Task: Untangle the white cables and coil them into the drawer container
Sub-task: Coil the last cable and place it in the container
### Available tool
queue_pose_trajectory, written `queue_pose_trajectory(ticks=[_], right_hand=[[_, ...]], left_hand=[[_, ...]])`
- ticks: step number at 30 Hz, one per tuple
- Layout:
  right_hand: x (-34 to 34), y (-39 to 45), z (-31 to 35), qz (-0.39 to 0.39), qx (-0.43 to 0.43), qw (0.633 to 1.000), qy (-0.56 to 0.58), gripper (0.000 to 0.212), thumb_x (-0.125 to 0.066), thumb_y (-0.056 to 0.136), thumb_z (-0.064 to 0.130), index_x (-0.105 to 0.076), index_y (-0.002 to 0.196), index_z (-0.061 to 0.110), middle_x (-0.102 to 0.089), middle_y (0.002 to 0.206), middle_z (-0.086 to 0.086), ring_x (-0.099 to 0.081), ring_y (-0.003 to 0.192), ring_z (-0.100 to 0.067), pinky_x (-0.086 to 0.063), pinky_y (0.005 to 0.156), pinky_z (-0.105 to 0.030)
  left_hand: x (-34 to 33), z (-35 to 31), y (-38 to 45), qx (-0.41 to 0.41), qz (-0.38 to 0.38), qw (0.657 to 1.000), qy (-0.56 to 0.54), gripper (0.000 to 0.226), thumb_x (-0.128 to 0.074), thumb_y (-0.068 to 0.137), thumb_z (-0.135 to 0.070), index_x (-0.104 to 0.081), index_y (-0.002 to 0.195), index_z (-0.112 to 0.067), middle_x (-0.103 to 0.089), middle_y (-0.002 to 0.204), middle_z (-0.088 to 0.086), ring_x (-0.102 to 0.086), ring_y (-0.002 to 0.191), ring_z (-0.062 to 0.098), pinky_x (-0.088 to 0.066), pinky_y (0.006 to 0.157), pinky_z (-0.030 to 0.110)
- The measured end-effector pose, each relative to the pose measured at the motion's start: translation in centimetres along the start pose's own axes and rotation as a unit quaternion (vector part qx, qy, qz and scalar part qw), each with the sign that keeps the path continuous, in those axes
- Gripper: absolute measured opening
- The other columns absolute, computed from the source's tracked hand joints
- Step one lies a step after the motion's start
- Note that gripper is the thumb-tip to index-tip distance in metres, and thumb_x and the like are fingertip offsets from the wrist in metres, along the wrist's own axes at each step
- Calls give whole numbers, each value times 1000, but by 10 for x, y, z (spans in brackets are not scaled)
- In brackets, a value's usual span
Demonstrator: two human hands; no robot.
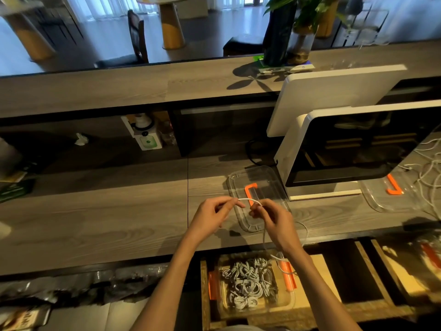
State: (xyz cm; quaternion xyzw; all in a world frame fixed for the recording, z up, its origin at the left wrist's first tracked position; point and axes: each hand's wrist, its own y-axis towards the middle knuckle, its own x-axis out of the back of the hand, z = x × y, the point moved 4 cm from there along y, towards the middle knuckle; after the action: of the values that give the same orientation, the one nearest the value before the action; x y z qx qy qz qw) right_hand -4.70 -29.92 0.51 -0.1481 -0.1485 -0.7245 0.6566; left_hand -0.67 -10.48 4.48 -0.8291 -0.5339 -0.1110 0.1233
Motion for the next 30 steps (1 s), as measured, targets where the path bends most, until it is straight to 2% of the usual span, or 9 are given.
queue_pose_trajectory(ticks=[2,5,9,13,17,20,22,27,30], right_hand=[[5,0,1,-1,-22,999,28,17,-57,104,16,-72,104,25,-75,88,5,-72,81,-6,-62,77,-30],[19,0,3,-21,-19,999,40,14,-60,103,19,-72,106,23,-74,83,3,-66,66,-4,-50,58,-19],[26,0,8,-16,-29,998,46,8,-63,101,24,-69,104,19,-76,80,0,-61,56,0,-41,50,-11],[25,-1,7,-19,-64,995,73,14,-64,98,31,-62,105,19,-77,79,-2,-53,48,-5,-38,45,-20],[27,-7,3,2,-82,992,98,18,-65,97,31,-58,101,15,-77,79,-7,-52,49,-16,-40,44,-25],[23,-14,-1,53,-73,993,80,14,-65,97,28,-59,104,17,-78,83,-6,-62,55,-26,-51,51,-34],[20,-19,-3,87,-65,991,83,13,-65,98,23,-60,109,17,-78,88,-4,-70,65,-30,-59,59,-37],[19,-28,-9,118,-41,992,13,10,-67,98,20,-67,107,25,-78,92,3,-69,65,-14,-55,58,-28],[13,-34,-5,233,-6,967,-107,16,-68,97,24,-71,105,38,-73,98,15,-69,78,-2,-52,68,-18]], left_hand=[[0,3,-2,6,-28,1000,-3,22,-58,99,-42,-76,101,-29,-52,60,-5,-43,54,15,-35,55,31],[0,6,-7,28,-27,998,-40,17,-64,97,-28,-76,98,-16,-67,71,-14,-58,68,5,-47,64,19],[-4,13,-14,27,-50,977,-204,28,-59,97,-34,-77,108,-15,-52,64,1,-61,76,26,-54,94,35],[-17,15,-13,55,-55,960,-268,33,-56,100,-30,-67,120,-8,-39,64,-3,-34,57,13,-38,59,22],[-17,21,-14,70,-66,950,-299,42,-55,99,-30,-55,135,-8,-35,65,-5,-30,54,8,-34,50,19],[-16,28,-15,68,-78,952,-290,39,-44,105,-33,-59,138,-20,-29,67,0,-29,54,10,-34,50,21],[-17,30,-18,66,-90,945,-308,38,-40,107,-33,-64,134,-23,-39,70,2,-36,56,11,-36,51,22],[-12,39,-21,99,-197,902,-370,39,-37,108,-29,-70,124,-16,-73,111,8,-68,104,18,-53,88,31],[-11,41,-22,105,-211,859,-454,38,-36,109,-25,-65,125,-6,-74,107,13,-71,102,23,-54,91,35]])
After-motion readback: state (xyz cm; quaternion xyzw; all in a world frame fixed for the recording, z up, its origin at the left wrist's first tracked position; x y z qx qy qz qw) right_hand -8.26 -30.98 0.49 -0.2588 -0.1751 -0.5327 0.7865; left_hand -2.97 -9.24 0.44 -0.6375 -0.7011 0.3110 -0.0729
